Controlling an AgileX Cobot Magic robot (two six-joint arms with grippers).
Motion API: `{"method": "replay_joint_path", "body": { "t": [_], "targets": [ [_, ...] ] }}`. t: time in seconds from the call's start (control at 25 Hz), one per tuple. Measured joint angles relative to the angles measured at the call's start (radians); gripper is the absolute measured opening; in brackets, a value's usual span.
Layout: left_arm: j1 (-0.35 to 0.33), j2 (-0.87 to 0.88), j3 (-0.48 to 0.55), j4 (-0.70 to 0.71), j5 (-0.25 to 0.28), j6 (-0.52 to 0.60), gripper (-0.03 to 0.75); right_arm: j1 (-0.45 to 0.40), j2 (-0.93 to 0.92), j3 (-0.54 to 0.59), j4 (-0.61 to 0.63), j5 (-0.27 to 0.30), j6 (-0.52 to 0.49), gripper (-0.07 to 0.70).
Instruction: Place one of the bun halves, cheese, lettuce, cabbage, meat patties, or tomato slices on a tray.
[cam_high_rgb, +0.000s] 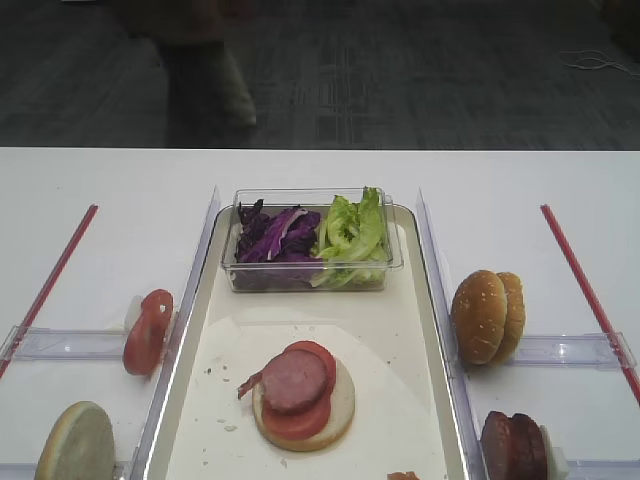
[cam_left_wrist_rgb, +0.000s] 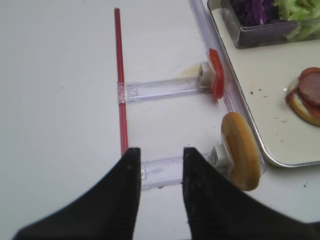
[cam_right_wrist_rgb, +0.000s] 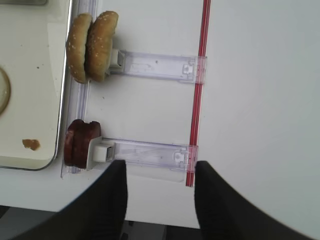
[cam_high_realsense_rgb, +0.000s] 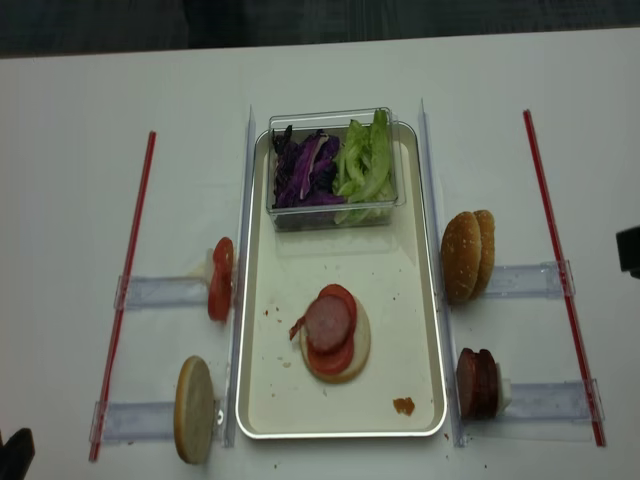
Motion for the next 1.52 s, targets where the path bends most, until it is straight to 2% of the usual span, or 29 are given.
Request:
{"method": "replay_joint_path", "body": {
  "t": [0.72, 0.96, 1.4, 1.52],
  "targets": [
    [0.000, 0.000, 0.000, 0.000, 0.000, 0.000, 0.197, 0.000, -0.541, 0.228, -0.040, 0.022, 0.002, 0.339],
    [0.000, 0.000, 0.000, 0.000, 0.000, 0.000, 0.197, 0.000, -0.675, 0.353, -0.048, 0.027, 0.002, 0.309],
    [0.000, 0.000, 0.000, 0.000, 0.000, 0.000, 0.197, 0.000, -0.886, 0.366, -0.049, 0.032, -0.005, 0.287],
    [0.000, 0.000, 0.000, 0.000, 0.000, 0.000, 0.197, 0.000, -0.896, 0.366, -0.049, 0.032, -0.007, 0.274]
  ]
}}
